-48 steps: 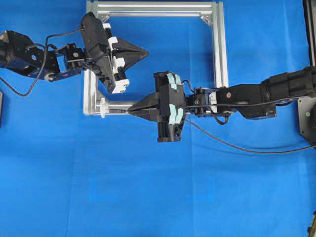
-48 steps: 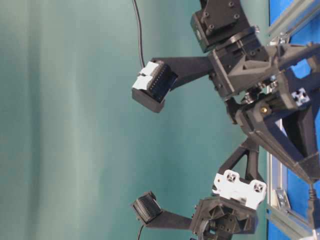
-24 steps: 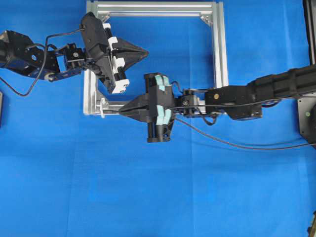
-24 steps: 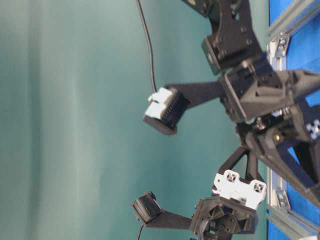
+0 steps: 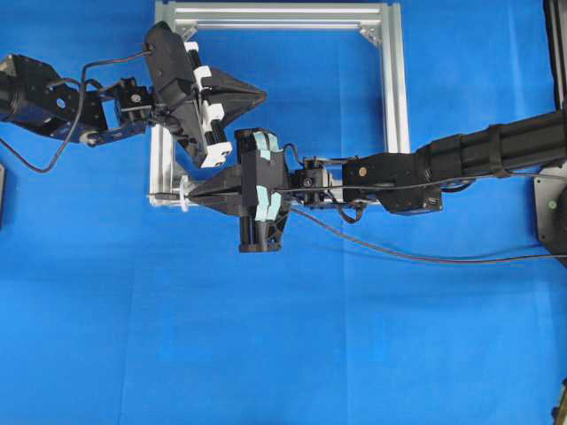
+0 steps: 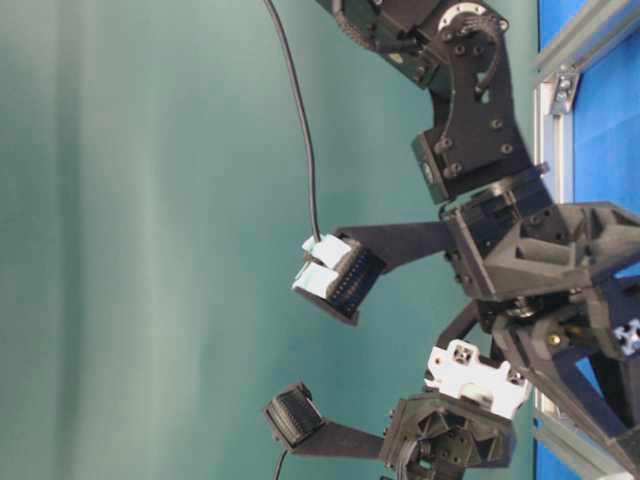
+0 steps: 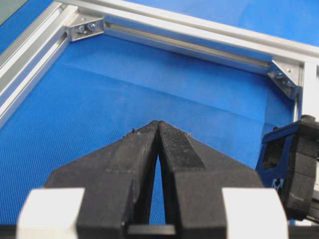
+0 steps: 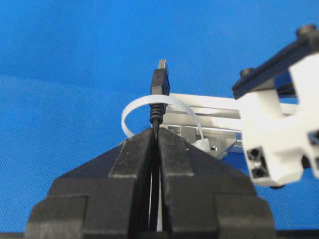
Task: Insert the wire through the string loop located on the left side.
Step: 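Push the USB plug through the white zip-tie loop with the right gripper, then move the open left gripper toward the plug tip beyond the loop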
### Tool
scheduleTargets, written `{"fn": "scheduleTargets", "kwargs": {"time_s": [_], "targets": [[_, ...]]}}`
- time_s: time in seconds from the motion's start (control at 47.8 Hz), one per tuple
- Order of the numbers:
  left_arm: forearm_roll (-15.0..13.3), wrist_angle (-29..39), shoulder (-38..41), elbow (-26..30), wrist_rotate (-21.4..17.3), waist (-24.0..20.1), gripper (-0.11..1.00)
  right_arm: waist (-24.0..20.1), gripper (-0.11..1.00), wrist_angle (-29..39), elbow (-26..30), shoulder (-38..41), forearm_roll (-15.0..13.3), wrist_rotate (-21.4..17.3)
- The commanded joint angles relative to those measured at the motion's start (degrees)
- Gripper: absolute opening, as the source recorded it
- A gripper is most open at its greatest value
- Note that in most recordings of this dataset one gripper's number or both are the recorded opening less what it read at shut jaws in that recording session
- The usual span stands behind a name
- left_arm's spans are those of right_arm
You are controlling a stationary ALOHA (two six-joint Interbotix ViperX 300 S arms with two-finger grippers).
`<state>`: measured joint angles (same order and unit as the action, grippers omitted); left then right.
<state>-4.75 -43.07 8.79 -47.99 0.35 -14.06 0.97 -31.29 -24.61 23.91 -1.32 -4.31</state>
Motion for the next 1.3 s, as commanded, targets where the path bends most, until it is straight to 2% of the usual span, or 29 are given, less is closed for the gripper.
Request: {"fn": "scheduleTargets", "kwargs": {"time_s": [0.0,0.46,0.649,1.276], "targets": [[0.18,-0.44,-1.85,0.88,0.0,0.09,0.0,0.18,0.0,-0.53,0.97,-1.23,0.0,-0.09],[0.18,-0.53,-1.93,0.79,0.0,0.09,0.0,0.18,0.0,-0.62,0.88,-1.23,0.0,-0.09],[0.18,-0.53,-3.43,-1.14,0.0,0.09,0.0,0.18,0.0,-0.62,0.79,-1.23,0.0,-0.09],[0.09,-0.79,-21.36,-21.62,0.09,-1.14,0.0,0.18,0.0,-0.44,0.62,-1.32,-0.09,-0.09]]}}
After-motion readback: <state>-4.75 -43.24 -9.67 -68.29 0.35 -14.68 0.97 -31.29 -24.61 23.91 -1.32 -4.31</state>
